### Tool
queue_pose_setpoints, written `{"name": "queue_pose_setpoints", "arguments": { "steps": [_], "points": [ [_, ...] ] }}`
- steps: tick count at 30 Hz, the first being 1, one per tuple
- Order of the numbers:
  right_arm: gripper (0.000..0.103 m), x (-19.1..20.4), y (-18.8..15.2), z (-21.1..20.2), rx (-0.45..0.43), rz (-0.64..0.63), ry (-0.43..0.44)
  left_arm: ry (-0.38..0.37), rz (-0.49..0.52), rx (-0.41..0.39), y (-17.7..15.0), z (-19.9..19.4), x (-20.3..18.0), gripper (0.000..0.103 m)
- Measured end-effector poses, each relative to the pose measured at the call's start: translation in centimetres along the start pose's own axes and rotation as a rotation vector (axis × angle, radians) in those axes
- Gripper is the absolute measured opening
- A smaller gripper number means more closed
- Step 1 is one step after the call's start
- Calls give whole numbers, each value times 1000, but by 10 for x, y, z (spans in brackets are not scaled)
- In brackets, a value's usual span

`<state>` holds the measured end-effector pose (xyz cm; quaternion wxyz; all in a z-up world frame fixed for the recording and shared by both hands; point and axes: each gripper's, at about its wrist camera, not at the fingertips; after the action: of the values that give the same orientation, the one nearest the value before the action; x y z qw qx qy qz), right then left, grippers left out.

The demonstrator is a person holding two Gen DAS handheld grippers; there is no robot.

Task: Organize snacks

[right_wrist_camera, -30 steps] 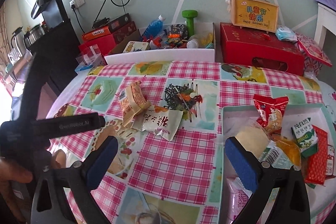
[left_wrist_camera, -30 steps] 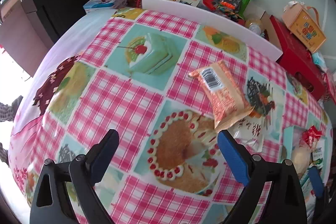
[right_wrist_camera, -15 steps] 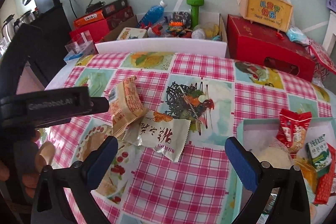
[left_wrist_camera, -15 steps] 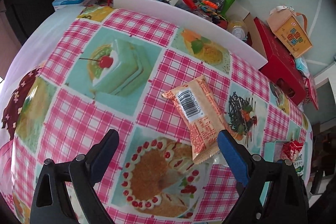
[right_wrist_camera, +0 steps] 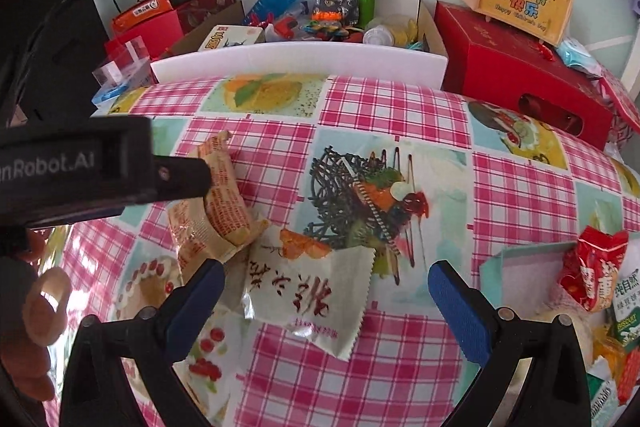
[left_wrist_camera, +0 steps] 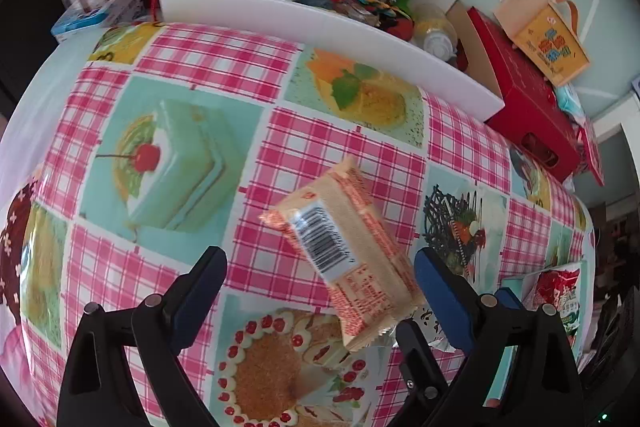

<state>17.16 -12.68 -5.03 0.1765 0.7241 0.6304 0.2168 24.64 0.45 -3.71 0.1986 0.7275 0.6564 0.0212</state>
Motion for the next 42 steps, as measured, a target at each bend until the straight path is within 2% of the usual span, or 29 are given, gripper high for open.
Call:
{"name": "queue_pose_setpoints", "arguments": {
  "steps": [5,10,14,17,20,22,25,28,42],
  "points": [
    [103,6,4,12,23,-5,-7,25,42,34,7,15,-8,93],
    [103,7,2,24,63,16,-14,35,50,57,8,27,-8,77],
    [100,10,0,29,78,27,-33,53,79,54,8,33,-12,69],
    [92,10,-3,27,69,31,-51,71,94,51,8,34,-13,58],
    [78,6,-4,24,60,39,-61,87,96,47,9,34,-13,52],
    [64,2,-5,21,56,44,-65,81,93,46,8,33,-13,47],
    [56,-4,-6,18,57,52,-62,78,86,45,6,32,-14,44],
    [52,-9,-8,14,63,61,-62,66,79,40,-1,30,-15,42],
    [50,-24,-52,-20,86,73,-58,38,13,17,-66,12,-31,41]
  ]
}}
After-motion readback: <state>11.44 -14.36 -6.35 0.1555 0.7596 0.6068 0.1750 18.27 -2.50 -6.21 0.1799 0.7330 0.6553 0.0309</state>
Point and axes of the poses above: each gripper's, at about its wrist camera, not at the fingertips, and z roughly the way its jaws point, x to its left, y to its top, and after that the axes turned 5 degrees about z, right-handed
